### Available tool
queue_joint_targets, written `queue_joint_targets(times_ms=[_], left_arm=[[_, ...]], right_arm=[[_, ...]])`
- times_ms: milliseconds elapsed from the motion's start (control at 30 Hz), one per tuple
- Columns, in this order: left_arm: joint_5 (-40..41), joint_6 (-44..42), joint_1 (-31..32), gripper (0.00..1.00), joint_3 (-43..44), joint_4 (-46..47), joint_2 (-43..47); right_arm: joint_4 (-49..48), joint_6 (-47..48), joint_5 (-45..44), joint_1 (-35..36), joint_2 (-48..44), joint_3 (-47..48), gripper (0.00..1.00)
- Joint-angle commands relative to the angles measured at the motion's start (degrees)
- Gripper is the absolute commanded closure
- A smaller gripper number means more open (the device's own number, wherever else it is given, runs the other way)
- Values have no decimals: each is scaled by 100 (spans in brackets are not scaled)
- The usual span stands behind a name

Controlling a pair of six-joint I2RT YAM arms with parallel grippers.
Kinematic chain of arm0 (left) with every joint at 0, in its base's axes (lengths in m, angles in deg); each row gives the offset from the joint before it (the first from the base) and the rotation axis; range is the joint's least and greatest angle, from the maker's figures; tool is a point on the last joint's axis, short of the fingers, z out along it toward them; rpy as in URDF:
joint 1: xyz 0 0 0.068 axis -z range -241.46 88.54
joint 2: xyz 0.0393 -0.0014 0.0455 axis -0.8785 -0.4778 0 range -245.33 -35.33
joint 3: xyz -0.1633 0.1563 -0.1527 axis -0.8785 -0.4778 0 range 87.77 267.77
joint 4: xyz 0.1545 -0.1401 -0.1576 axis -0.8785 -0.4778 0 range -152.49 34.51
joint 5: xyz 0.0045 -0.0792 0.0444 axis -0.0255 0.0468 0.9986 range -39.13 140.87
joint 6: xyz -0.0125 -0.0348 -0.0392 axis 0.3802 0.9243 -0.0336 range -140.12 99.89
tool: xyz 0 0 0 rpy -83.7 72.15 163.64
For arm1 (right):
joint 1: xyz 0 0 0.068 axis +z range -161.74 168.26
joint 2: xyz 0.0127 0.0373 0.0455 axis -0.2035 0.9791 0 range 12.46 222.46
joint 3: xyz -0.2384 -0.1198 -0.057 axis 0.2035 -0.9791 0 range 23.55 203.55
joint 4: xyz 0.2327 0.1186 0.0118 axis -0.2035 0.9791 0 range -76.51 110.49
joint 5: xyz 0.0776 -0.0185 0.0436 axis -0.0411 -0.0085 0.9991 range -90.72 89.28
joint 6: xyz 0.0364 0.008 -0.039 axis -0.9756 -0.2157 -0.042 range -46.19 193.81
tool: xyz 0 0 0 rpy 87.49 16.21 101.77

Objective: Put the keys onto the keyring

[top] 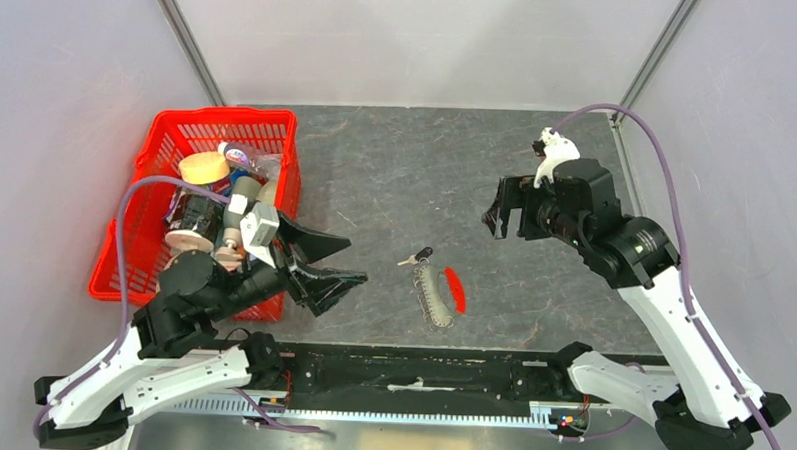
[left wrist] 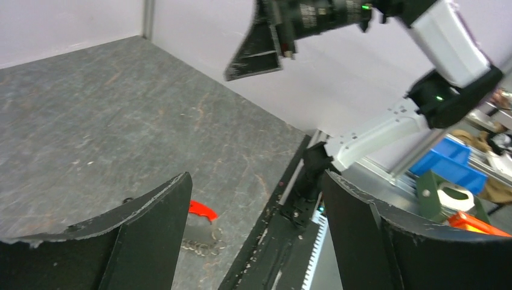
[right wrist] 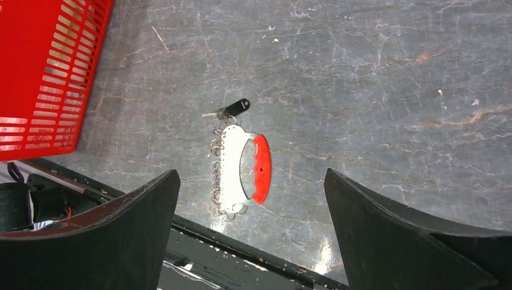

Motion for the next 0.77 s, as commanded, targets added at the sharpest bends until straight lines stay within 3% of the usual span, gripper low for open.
queue_joint_targets(times_ms=[0, 200, 333, 467, 600, 733], left_arm=[[915, -410, 8, 14, 341, -461, -141], [1877, -664, 10, 13, 489, -983, -228], [2209, -765, 11, 12, 728, -1403, -416], [2312, -792, 5, 12, 862, -1461, -394], [2381, -750, 5, 11, 987, -1503, -352], [2416, -748, 5, 11, 1070, -1609, -412]], right_arm=[[113, -145, -313, 2, -386, 106, 3], [85, 105, -106, 7, -794, 2, 3], [363, 12, -571, 0, -902, 121, 3], [352, -16, -804, 5, -1160, 113, 3], [433, 264, -265, 4, -1262, 212, 3], [609, 192, -388, 4, -1076, 379, 3]])
